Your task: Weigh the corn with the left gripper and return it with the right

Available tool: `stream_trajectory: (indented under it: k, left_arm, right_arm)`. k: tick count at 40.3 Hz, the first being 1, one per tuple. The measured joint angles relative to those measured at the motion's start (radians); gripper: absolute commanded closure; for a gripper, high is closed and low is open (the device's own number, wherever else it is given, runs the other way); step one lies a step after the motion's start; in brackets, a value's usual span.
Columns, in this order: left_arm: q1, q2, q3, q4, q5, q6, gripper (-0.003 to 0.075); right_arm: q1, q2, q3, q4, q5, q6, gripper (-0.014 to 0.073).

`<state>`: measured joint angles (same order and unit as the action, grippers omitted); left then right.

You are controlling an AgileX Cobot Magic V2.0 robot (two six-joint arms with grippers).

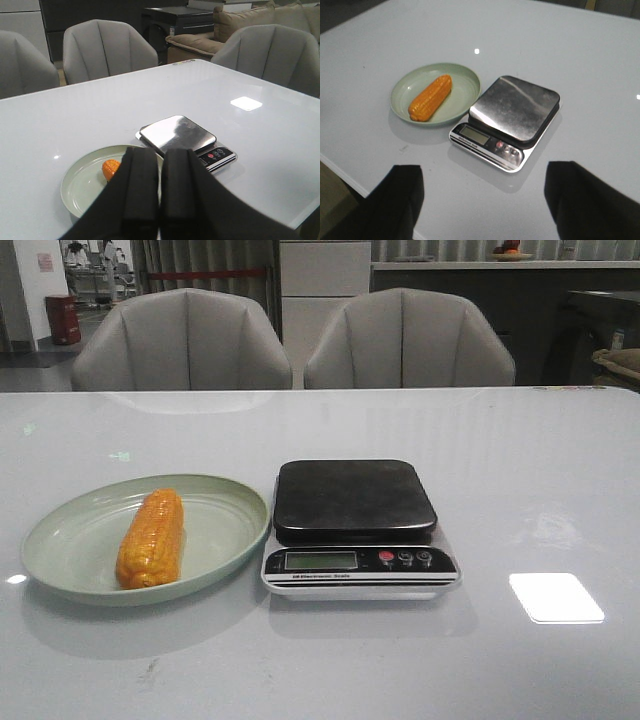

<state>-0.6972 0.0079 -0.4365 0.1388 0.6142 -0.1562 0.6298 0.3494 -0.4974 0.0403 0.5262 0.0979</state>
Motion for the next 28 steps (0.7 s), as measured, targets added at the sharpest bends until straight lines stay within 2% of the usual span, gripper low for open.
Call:
stream_trajectory:
  k: [6,13,16,21,24,28]
  left_arm:
    - [0.0,0.0,0.0,0.0,0.0,0.0,0.0606]
    - [0.0,0.0,0.0,0.0,0.0,0.0,0.0606]
    - [0.0,0.0,0.0,0.0,0.0,0.0,0.0606]
    - [0.0,0.0,0.0,0.0,0.0,0.0,0.0606]
    - [0.0,0.0,0.0,0.0,0.0,0.0,0.0606]
    - [0.0,0.0,0.0,0.0,0.0,0.0,0.0606]
  right_arm:
    - [0.0,-0.221,0.152,-0.002,-0.122,0.0,-0.0009]
    - [0.0,-0.343,0.286,-0.011,-0.25,0.0,0.0008]
    - [0.0,-0.352,0.31,-0.013,-0.272,0.0,0.0123]
    - [0.0,-0.352,0.319,-0.028,-0.285,-0.001,0.0479]
    - [0.0,-0.352,0.319,-0.032,-0.282,-0.001,0.0408]
    - [0.0,-0.352,0.319,-0.04,-0.274,-0.001,0.0402]
